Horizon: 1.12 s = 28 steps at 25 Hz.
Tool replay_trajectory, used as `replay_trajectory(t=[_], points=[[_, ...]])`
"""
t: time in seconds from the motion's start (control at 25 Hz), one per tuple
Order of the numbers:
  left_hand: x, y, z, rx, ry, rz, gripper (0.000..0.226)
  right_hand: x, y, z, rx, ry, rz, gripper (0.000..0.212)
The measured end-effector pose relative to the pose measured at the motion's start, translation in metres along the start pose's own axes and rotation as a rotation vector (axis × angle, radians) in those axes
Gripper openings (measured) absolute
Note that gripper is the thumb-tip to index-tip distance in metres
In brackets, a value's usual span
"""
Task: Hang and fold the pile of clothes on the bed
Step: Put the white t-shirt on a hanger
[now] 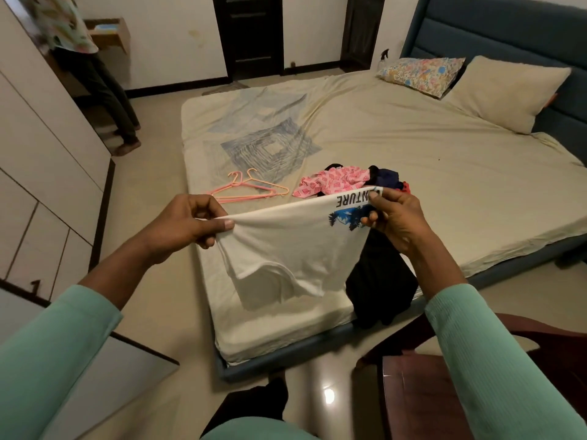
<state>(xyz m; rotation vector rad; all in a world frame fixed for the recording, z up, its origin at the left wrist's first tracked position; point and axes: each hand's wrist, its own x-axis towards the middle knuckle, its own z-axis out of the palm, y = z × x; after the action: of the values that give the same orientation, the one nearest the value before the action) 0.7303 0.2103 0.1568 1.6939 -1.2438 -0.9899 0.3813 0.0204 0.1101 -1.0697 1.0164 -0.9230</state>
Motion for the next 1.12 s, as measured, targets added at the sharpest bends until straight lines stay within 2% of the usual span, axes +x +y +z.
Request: replay_trajectory(t=[0.12, 0.24, 0.4, 0.52, 0.72, 0.84, 0.96, 1.04, 1.12], points=[[0.025, -0.019, 0.003, -0.086, 0.053, -0.044, 0.027, 0.022, 0.012, 0.011, -0.003, 0.049, -0.004, 0.013], [0.069, -0.056, 0.001, -0.115, 0.176, -0.145, 0.019, 0.068, 0.035, 0.036, -0.059, 0.105, 0.045, 0.015], [0.15, -0.132, -0.005, -0.107, 0.332, -0.284, 0.013, 0.163, 0.091, 0.078, -0.103, 0.155, 0.155, 0.015], [0.221, -0.204, -0.012, -0.063, 0.418, -0.365, 0.01, 0.247, 0.152, 0.112, -0.253, 0.207, 0.179, 0.015], [0.345, -0.326, -0.016, 0.233, 0.478, -0.448, 0.006, 0.389, 0.276, 0.146, -0.875, 0.228, 0.07, 0.022], [0.4, -0.381, -0.008, 0.295, 0.475, -0.47, 0.005, 0.448, 0.329, 0.155, -1.035, 0.234, -0.02, 0.024], [0.429, -0.415, 0.004, 0.396, 0.481, -0.51, 0.01, 0.484, 0.366, 0.151, -1.202, 0.139, -0.245, 0.025], [0.442, -0.426, 0.013, 0.606, 0.516, -0.439, 0.025, 0.496, 0.388, 0.145, -1.321, 0.027, -0.329, 0.028], [0.459, -0.428, 0.02, 0.778, 0.542, -0.236, 0.034, 0.5, 0.406, 0.141, -1.387, 0.028, -0.382, 0.029]])
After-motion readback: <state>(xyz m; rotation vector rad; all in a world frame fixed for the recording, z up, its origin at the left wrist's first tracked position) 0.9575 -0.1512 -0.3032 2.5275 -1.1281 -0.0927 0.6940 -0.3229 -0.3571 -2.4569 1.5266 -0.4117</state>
